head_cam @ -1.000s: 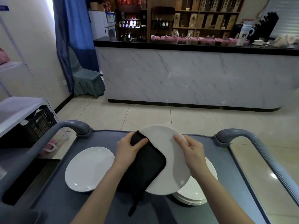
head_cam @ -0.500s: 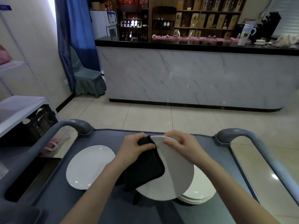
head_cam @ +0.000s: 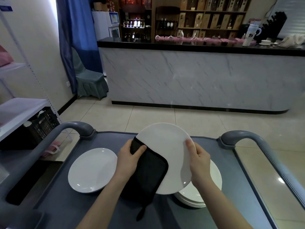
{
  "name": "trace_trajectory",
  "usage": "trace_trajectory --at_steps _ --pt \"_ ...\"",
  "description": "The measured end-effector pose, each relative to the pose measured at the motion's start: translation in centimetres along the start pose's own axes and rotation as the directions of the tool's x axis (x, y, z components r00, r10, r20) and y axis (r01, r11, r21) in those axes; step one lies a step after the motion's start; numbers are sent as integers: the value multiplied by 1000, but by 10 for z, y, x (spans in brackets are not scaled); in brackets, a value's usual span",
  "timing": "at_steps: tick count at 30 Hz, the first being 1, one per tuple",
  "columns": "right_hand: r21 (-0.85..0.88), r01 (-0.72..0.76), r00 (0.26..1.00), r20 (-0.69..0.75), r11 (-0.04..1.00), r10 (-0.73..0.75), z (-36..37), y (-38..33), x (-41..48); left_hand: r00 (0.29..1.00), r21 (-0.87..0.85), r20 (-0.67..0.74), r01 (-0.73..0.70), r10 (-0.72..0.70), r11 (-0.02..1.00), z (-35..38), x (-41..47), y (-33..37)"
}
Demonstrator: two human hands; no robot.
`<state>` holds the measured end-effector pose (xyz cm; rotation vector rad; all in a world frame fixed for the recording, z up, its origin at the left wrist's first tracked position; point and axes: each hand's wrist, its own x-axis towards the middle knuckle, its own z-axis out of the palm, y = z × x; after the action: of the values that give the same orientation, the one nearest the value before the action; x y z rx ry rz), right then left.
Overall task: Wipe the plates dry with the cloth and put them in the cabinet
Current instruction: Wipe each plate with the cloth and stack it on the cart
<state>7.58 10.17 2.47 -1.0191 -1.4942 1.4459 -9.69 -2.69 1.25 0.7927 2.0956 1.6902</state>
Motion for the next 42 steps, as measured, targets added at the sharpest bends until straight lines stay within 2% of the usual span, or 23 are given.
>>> trace_trajectory --at_steps 3,5,8,10,13,16,20,23,26,30,33,36,37,39,42 --pt "-112 71 995 73 991 -63 -7 -5 8 997 42 57 -63 60 997 -5 7 7" --pt "-210 141 979 173 967 -105 -11 -14 17 985 89 125 -132 120 987 -7 13 16" --pt "-373 298 906 400 879 -137 -6 -26 23 939 178 295 -237 178 955 -5 19 29" --pt "-393 353 872 467 849 -146 -2 -27 23 907 209 376 -279 187 937 -2 19 33" --pt "-357 343 893 410 869 -185 -2 -23 22 927 188 317 -266 198 945 1 16 30" --pt "-308 259 942 291 916 -168 -3 -13 14 956 187 215 -241 200 952 -1 13 26" --pt "-134 61 998 40 989 -56 -1 0 -3 989 138 79 -137 126 981 -6 3 12" --pt "15 -37 996 -80 999 38 2 8 -10 996 58 48 -77 74 995 -4 -9 3" --pt "-53 -12 1000 -16 999 11 0 7 -10 992 19 77 -99 97 995 -4 -12 3" --pt "-204 64 971 238 977 -14 -18 -8 6 981 48 83 -180 175 983 -13 -3 11" --pt "-258 139 911 411 956 -21 -23 -27 23 940 61 243 -263 241 963 -20 8 24" --pt "-444 321 812 584 837 -2 -9 -39 33 873 98 428 -302 234 948 -18 15 35" --pt "-477 355 799 601 804 4 -4 -38 35 857 111 463 -311 228 944 -16 17 36" --pt "-458 337 820 572 823 -18 1 -35 35 858 115 465 -301 217 947 -14 17 33" --pt "-382 270 887 457 884 -74 0 -23 29 933 87 305 -228 192 970 -11 10 22"
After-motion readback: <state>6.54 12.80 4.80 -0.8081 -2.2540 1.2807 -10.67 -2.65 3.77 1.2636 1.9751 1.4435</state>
